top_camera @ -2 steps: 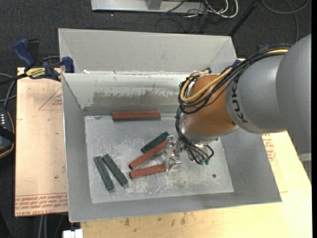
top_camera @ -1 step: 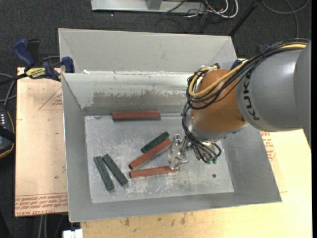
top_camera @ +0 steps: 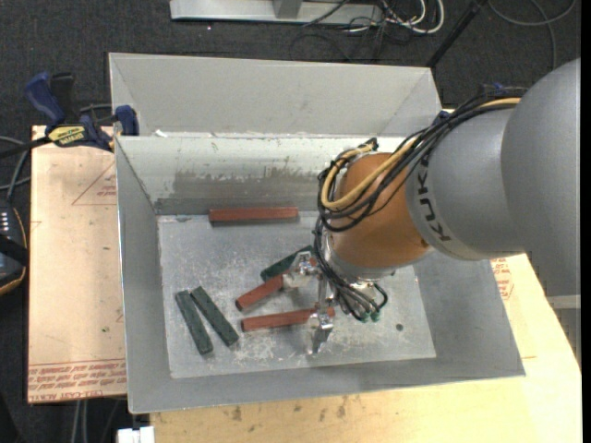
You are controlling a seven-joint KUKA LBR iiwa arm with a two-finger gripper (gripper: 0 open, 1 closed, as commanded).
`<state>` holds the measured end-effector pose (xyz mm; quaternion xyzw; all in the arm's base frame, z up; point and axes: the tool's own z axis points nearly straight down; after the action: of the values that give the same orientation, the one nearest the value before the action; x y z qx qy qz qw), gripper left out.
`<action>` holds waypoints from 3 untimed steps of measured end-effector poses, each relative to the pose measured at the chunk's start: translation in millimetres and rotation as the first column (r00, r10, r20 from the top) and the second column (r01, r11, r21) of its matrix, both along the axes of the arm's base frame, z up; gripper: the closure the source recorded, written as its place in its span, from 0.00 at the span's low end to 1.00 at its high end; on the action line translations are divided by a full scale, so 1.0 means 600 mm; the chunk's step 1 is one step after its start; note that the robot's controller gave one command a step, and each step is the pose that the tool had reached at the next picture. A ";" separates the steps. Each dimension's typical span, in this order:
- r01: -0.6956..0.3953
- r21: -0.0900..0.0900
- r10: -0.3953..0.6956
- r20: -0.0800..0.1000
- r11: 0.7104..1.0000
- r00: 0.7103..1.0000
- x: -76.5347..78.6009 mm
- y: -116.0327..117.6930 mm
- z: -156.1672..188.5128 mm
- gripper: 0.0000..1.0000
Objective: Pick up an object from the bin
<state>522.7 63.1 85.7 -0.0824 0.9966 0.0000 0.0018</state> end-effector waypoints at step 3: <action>0.052 0.001 -0.052 -0.002 0.999 0.999 -0.004 0.023 0.181 1.00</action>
Offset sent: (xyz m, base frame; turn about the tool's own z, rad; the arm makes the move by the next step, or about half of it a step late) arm 0.0000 0.0000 0.0000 0.0000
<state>520.2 76.9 194.2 -0.0566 0.9984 0.0005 0.0011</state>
